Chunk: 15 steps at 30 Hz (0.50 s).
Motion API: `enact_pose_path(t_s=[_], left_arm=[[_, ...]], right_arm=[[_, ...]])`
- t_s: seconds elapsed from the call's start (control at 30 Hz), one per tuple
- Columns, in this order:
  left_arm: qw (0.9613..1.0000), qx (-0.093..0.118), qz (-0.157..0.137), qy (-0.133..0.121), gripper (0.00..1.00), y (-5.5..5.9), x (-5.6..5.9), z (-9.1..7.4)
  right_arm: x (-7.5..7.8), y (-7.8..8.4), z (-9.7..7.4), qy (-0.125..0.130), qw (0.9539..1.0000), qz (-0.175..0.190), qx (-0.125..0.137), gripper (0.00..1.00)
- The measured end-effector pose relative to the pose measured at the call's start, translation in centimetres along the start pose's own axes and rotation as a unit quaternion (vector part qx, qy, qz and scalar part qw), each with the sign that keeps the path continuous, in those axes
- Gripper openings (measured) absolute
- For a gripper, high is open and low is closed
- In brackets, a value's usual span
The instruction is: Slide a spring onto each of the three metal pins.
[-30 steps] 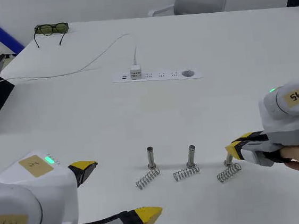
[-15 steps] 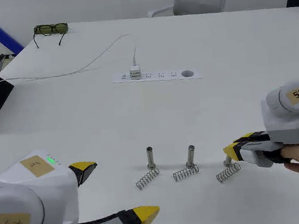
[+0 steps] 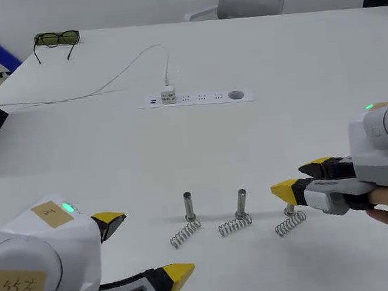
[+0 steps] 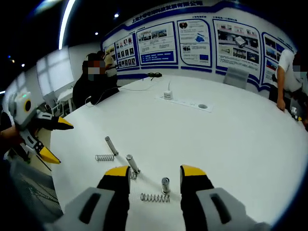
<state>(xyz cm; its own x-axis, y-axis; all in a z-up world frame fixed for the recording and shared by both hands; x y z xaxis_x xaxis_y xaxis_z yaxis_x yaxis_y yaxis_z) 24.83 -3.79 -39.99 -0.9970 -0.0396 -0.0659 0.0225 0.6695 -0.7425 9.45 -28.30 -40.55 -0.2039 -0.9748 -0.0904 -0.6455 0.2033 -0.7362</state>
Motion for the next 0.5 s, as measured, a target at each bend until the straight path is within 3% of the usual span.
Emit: enact_pose_path(t_s=[0.5], left_arm=[[0.9995, -0.02, 0.014, 0.02, 0.52, 0.4, -1.3, 3.3]], right_arm=[[-0.5, 0.9, -1.2, -0.045, 0.9978, -0.008, 0.049, 0.6]])
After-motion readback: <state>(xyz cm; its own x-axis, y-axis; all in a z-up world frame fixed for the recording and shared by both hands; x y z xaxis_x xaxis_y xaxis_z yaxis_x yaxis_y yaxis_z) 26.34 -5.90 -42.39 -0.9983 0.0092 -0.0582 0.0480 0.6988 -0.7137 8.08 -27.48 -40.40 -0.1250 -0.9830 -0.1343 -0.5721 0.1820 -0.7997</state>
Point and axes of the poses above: the centre of the closed fingertips' face, and the gripper's own axes: z roughly forward along the fingers, x roughly to its right, y roughly out of its underside, the point moved 10 cm from there along -z, roughly backward along the fingers, and after that the axes turned 9 degrees about -x, right-handed, at the moved point
